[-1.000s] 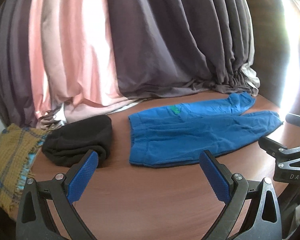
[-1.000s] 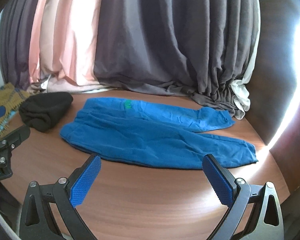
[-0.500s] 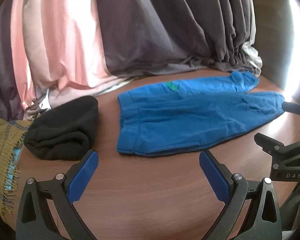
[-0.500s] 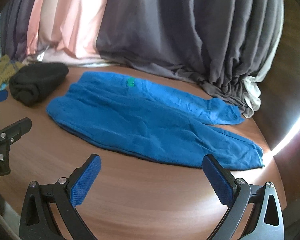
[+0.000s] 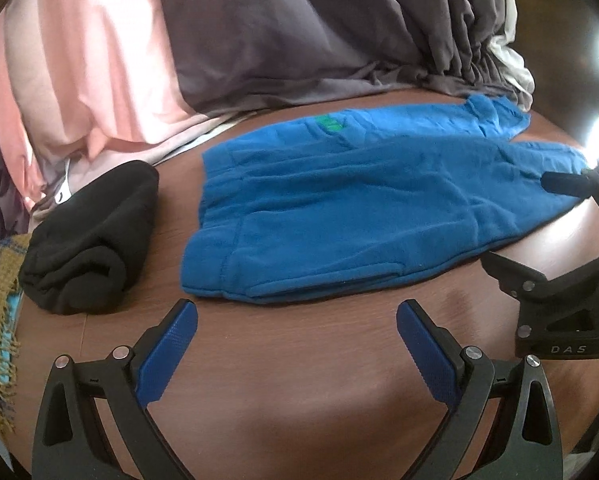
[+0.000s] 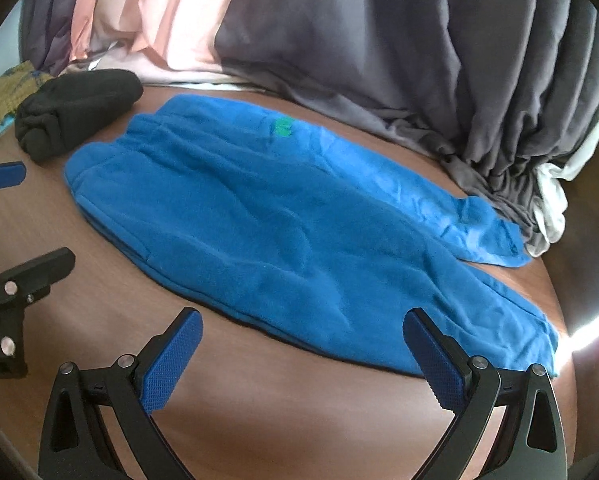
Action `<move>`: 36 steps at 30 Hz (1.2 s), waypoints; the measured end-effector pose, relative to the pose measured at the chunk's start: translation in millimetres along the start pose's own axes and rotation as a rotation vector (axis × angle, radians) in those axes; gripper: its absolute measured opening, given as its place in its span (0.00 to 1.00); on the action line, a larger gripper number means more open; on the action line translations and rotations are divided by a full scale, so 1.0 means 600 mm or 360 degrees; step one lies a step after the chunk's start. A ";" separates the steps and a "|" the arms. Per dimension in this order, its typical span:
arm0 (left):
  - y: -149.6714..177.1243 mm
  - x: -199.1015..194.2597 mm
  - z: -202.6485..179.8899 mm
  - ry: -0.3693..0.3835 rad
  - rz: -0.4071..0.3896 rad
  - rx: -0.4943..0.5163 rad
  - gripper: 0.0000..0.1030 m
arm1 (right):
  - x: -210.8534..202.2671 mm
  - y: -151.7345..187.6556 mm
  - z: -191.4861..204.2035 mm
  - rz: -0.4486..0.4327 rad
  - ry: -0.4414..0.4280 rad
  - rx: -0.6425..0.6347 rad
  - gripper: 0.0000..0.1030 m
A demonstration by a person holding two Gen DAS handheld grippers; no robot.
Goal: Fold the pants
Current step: 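Move the left tool toward the waistband of the blue sweatpants while the right tool approaches the leg cuffs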
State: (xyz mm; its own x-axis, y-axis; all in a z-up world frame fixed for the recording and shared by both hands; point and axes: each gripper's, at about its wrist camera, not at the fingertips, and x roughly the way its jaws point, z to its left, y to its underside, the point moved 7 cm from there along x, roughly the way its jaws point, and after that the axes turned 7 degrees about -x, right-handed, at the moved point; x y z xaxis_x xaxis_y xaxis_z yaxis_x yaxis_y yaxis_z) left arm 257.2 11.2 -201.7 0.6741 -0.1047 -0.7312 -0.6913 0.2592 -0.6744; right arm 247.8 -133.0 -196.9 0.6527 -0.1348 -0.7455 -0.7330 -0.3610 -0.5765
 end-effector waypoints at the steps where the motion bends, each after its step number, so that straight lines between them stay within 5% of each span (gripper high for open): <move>1: 0.000 0.002 -0.002 0.0002 0.0004 0.0007 0.99 | 0.006 0.000 0.002 0.0004 -0.0007 -0.0009 0.99; 17: -0.023 0.054 -0.045 0.0042 0.0011 0.0136 0.99 | 0.047 -0.040 -0.050 -0.0065 0.0101 0.0068 0.97; 36: -0.017 0.045 -0.033 0.0043 0.0049 0.0047 0.99 | 0.043 0.005 -0.004 0.0036 -0.0162 -0.0020 0.91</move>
State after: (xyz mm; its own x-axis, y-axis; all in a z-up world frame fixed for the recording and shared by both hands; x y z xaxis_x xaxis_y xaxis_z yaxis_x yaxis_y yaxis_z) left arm 277.3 -13.1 -217.0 0.6451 -0.1217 -0.7543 -0.7034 0.2911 -0.6485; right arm 262.8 -139.9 -217.2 0.6126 -0.0491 -0.7889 -0.7447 -0.3703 -0.5552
